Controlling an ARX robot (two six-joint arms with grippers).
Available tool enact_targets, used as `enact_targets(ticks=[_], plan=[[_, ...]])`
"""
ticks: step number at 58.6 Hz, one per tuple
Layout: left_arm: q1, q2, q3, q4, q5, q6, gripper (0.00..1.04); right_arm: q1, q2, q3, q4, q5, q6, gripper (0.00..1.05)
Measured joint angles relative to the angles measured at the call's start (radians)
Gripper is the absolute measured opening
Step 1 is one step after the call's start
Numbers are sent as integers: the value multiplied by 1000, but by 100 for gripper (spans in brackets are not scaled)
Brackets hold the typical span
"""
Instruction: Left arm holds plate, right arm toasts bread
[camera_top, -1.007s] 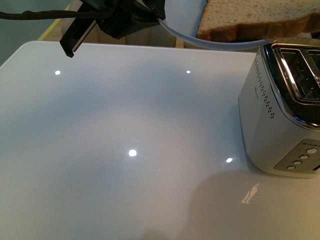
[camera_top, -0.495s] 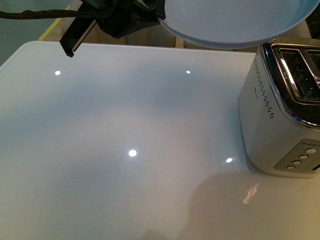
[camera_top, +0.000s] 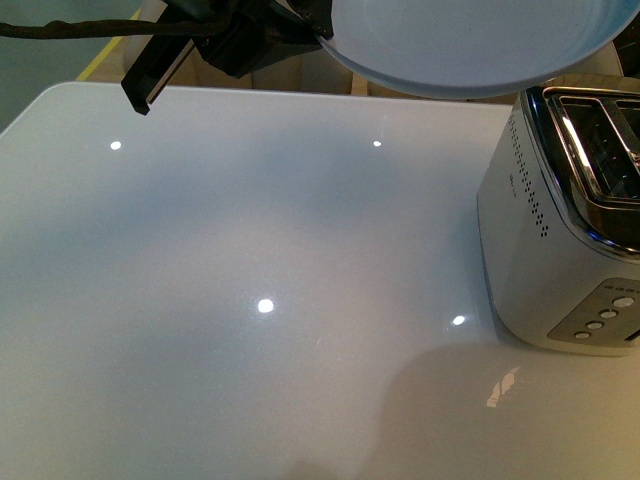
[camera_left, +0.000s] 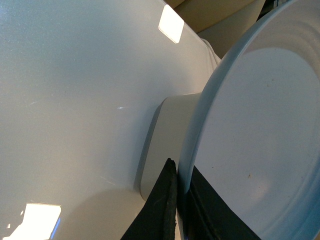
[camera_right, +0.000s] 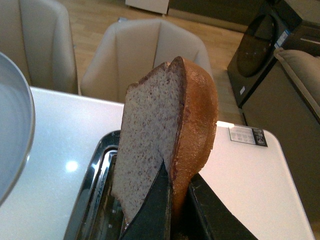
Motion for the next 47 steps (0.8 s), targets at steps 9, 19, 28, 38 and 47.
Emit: enact_targets(ticks=[9,19,28,38,47], plan=[[0,0,0,0,0,0,3,34,61,-1,24,35,-17,3],[0,0,0,0,0,0,3,62,113,-13,46,59,-18,3],[0,0,0,0,0,0,3,76,146,-13,69,76,-18,3],[0,0,0,0,0,0,3,93,192,-26,82,93,-18,3],[0,0,0,0,0,0,3,101,224,-29,65,120,-18,3]])
